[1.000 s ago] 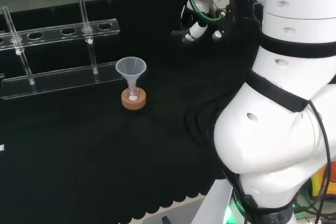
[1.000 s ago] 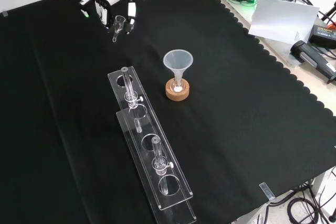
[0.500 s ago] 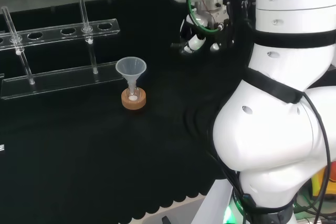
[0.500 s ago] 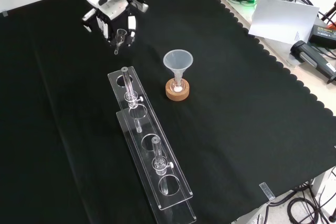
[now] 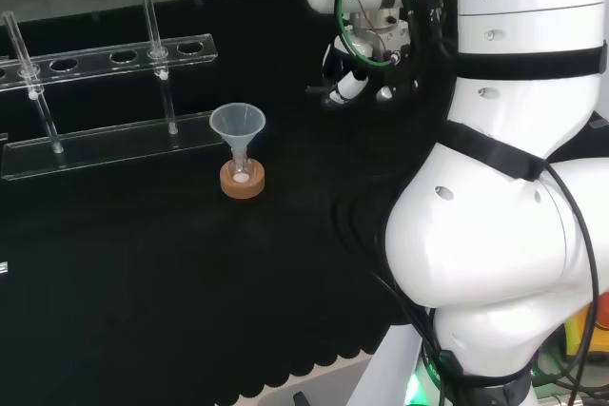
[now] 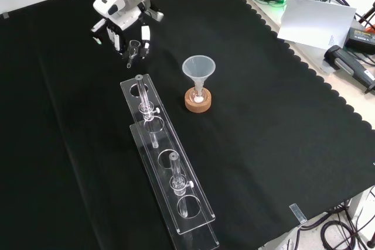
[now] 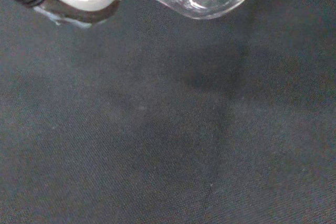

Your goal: Put the weighing funnel back on the table.

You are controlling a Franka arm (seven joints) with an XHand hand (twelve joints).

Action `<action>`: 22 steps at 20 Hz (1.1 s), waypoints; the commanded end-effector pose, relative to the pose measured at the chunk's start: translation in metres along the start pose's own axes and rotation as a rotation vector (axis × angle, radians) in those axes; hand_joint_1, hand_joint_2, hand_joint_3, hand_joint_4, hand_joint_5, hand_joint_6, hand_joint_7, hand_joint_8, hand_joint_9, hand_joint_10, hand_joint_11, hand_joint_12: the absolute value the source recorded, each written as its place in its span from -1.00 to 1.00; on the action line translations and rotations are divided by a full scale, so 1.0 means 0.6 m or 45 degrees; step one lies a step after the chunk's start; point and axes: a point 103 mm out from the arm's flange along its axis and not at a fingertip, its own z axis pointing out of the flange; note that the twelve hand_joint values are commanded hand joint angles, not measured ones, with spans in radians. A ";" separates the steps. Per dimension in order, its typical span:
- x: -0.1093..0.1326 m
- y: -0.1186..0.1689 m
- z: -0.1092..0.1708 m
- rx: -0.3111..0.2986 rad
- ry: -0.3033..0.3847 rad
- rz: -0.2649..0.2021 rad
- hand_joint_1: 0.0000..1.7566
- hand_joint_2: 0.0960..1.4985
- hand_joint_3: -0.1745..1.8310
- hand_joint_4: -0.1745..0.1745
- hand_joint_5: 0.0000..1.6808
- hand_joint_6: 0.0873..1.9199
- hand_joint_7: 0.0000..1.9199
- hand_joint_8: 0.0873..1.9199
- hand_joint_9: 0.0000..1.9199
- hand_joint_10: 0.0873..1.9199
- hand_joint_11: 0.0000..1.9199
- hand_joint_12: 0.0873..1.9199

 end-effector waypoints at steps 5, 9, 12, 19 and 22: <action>0.017 0.016 0.078 -0.029 0.034 0.044 0.26 -0.07 -0.35 1.00 0.52 -0.46 0.70 -1.00 0.38 -1.00 -1.00 0.62; 0.018 0.016 0.092 -0.032 0.043 0.056 0.26 -0.07 -0.35 1.00 0.52 -0.46 0.70 -1.00 0.38 -1.00 -1.00 0.62; 0.018 0.016 0.098 -0.031 0.042 0.062 0.26 -0.07 -0.35 1.00 0.52 -0.46 0.70 -1.00 0.38 -1.00 -1.00 0.62; 0.015 0.013 0.103 0.009 0.038 0.075 0.25 -0.05 -0.37 1.00 0.51 -0.45 0.68 -1.00 0.38 -1.00 -1.00 0.62; 0.020 0.011 0.105 0.035 0.013 0.079 0.07 -0.12 -0.38 1.00 0.41 -0.51 0.56 -1.00 0.36 -1.00 -1.00 0.60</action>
